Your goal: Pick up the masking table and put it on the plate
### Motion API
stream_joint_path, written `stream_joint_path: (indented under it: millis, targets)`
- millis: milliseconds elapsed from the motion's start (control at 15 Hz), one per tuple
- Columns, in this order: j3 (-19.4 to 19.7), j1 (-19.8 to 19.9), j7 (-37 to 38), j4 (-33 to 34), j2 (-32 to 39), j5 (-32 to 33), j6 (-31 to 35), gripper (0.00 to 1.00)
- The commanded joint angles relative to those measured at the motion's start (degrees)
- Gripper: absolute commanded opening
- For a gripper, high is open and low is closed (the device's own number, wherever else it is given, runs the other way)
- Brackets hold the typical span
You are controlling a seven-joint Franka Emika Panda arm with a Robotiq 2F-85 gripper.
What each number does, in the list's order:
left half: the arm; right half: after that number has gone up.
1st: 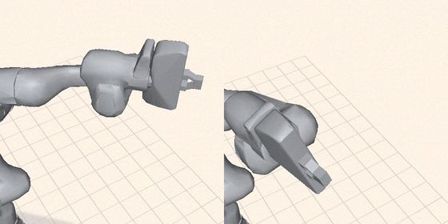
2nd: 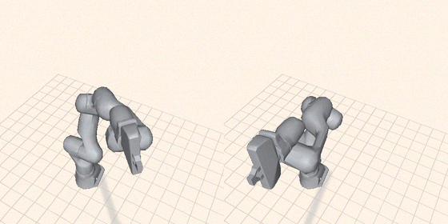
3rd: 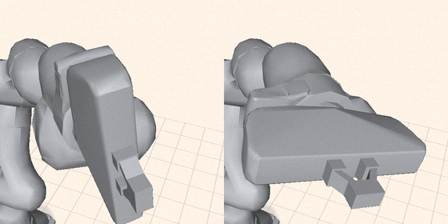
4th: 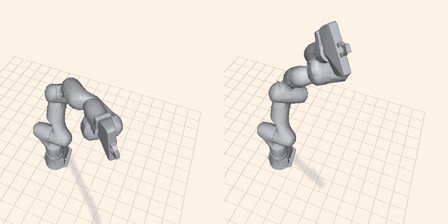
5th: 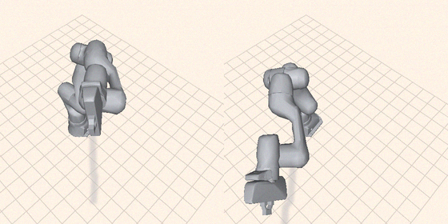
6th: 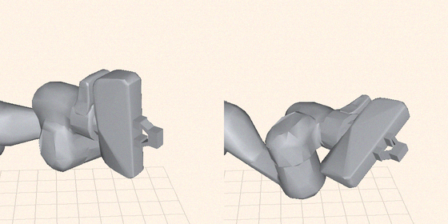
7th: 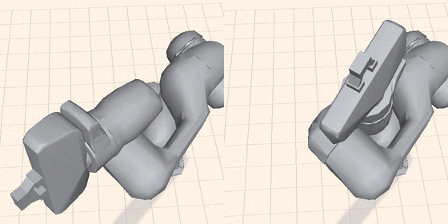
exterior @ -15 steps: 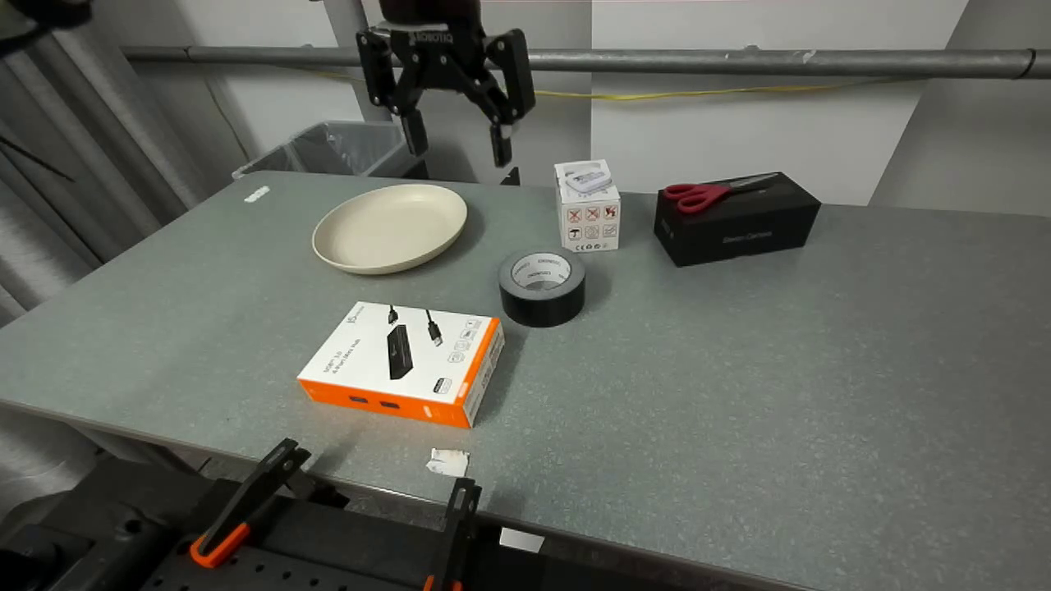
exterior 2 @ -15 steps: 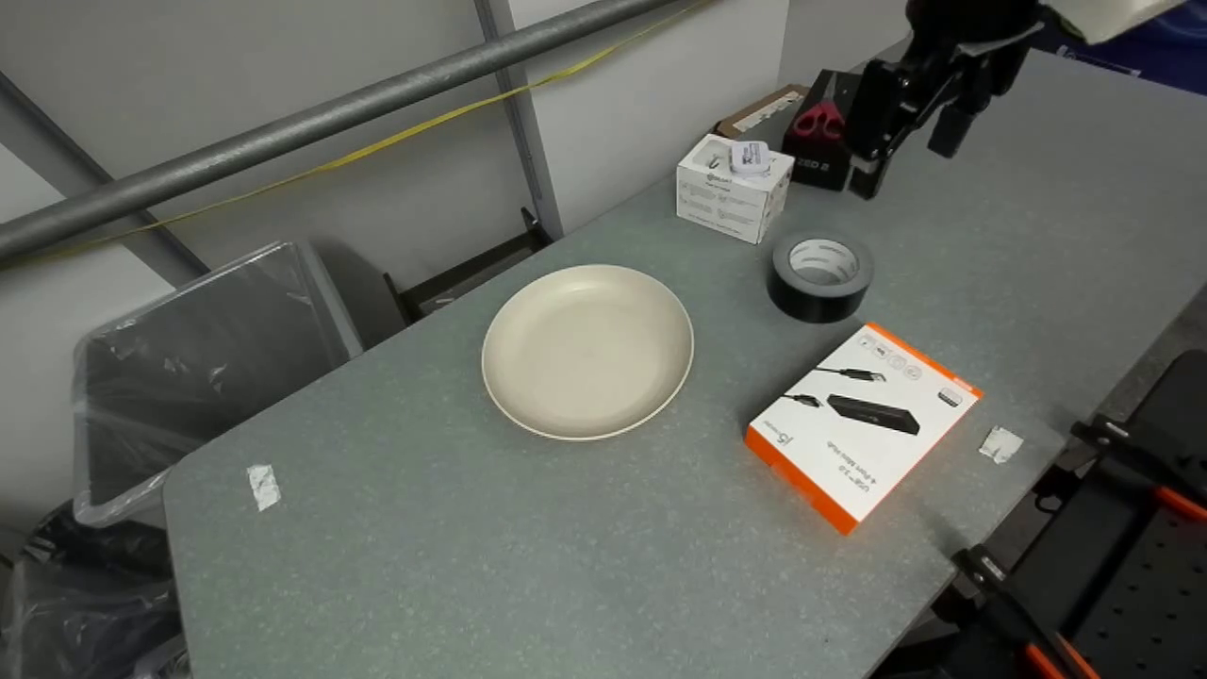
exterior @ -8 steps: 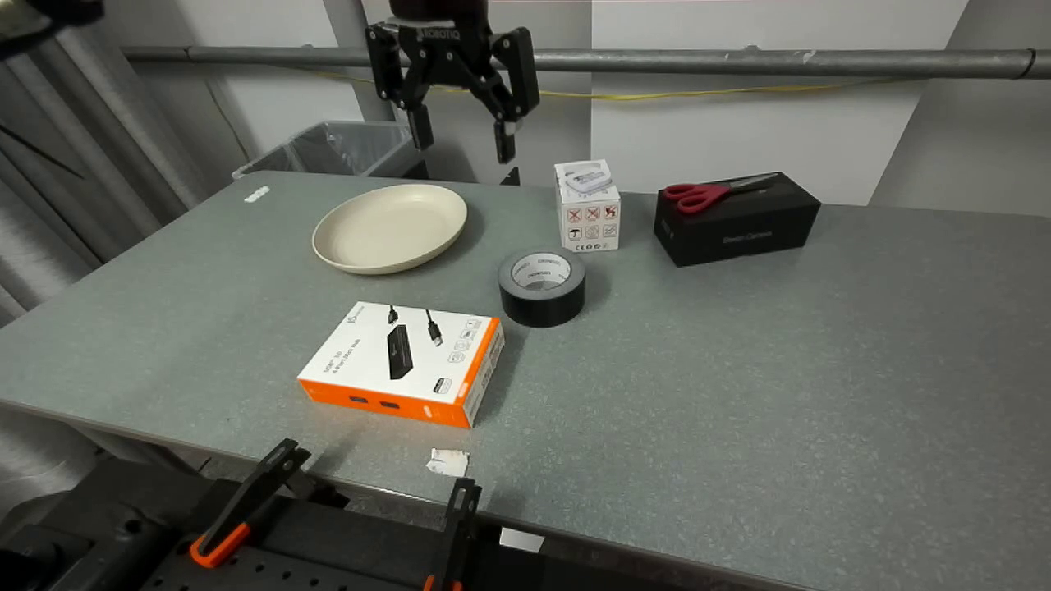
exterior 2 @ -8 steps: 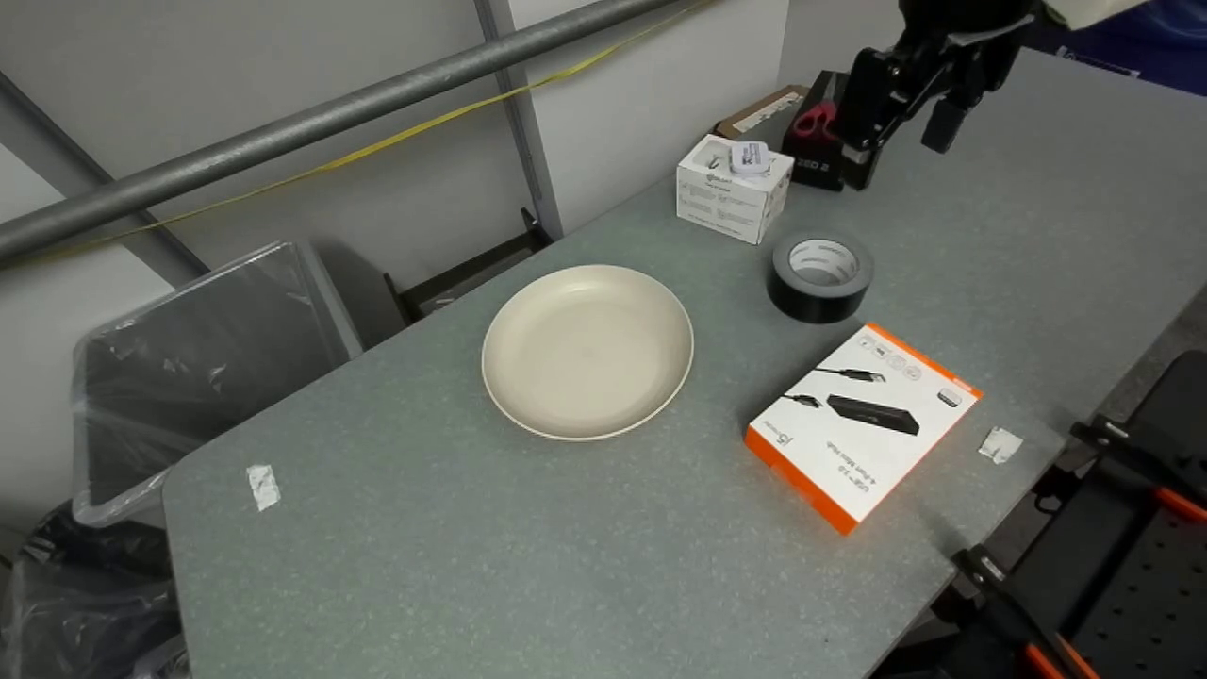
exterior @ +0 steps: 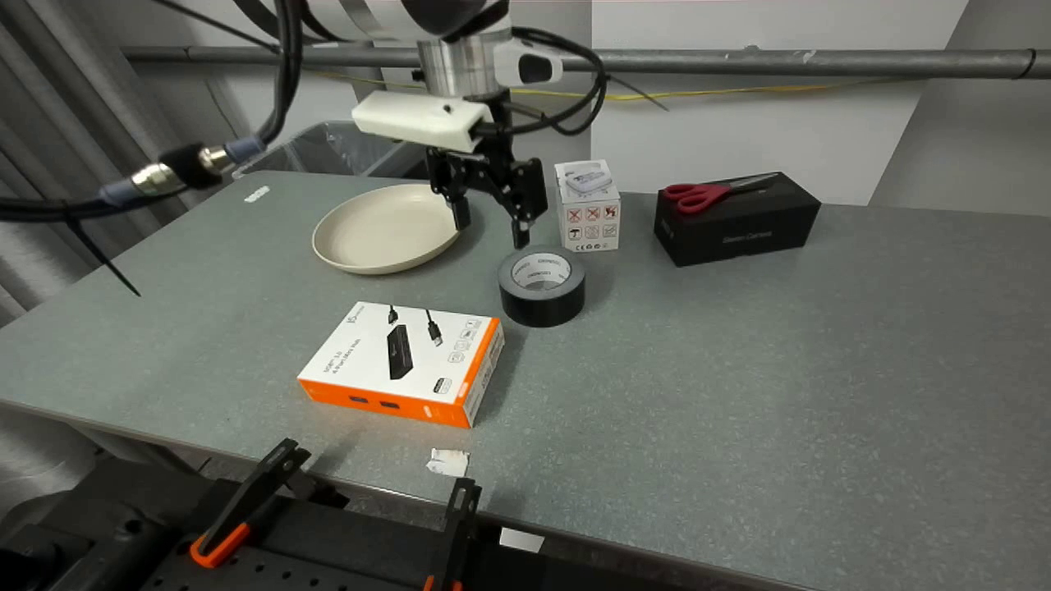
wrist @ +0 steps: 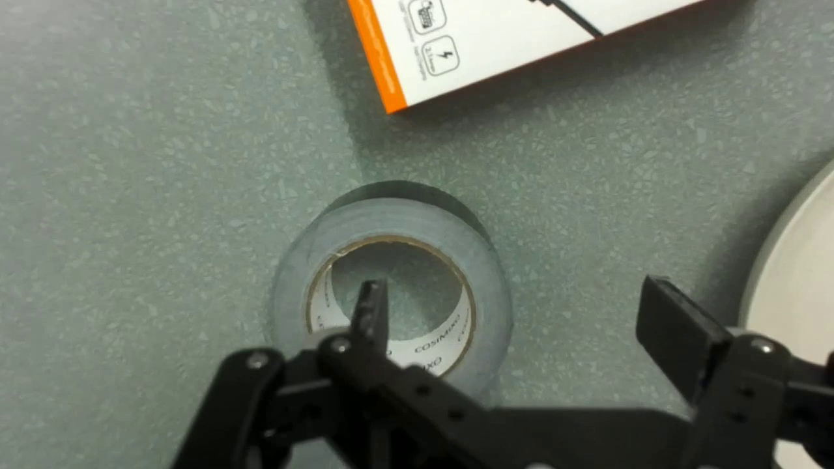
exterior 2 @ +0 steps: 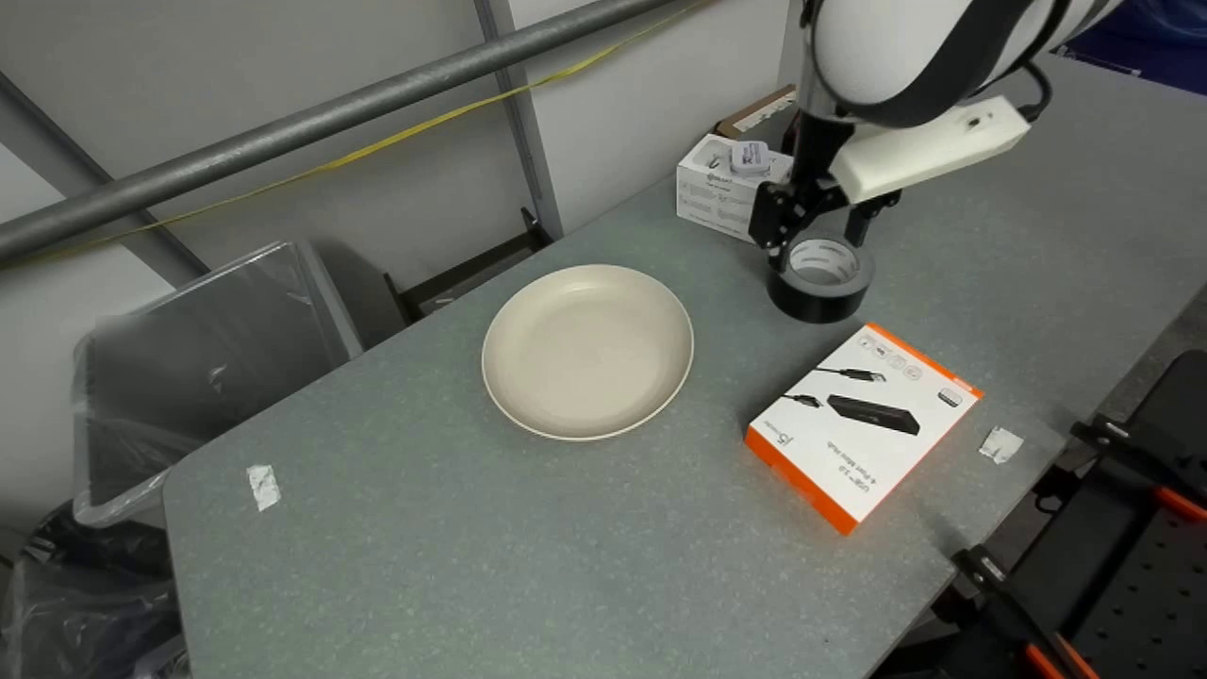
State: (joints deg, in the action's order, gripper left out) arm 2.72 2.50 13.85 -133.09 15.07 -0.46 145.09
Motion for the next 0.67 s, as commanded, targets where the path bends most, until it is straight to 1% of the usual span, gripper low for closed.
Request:
stream_joint_path:
  millis: [0, 267, 333, 400, 533, 600]
  targets:
    - [0.76, -1.72, 3.22, 7.07, 9.15, -0.66, 0.98, 1.00]
    - [1.53, -2.51, 4.01, 11.14, 13.96, -0.37, 1.15, 1.00]
    - [1.71, -2.58, 4.00, 12.09, 14.95, -0.25, 1.17, 0.96]
    - [1.82, -2.60, 4.00, 12.98, 15.88, -0.37, 1.29, 0.74]
    - [1.96, -2.56, 3.87, 14.53, 17.27, -0.72, 1.27, 0.68]
    - [1.98, -2.53, 3.85, 15.13, 17.64, -0.87, 0.97, 0.60]
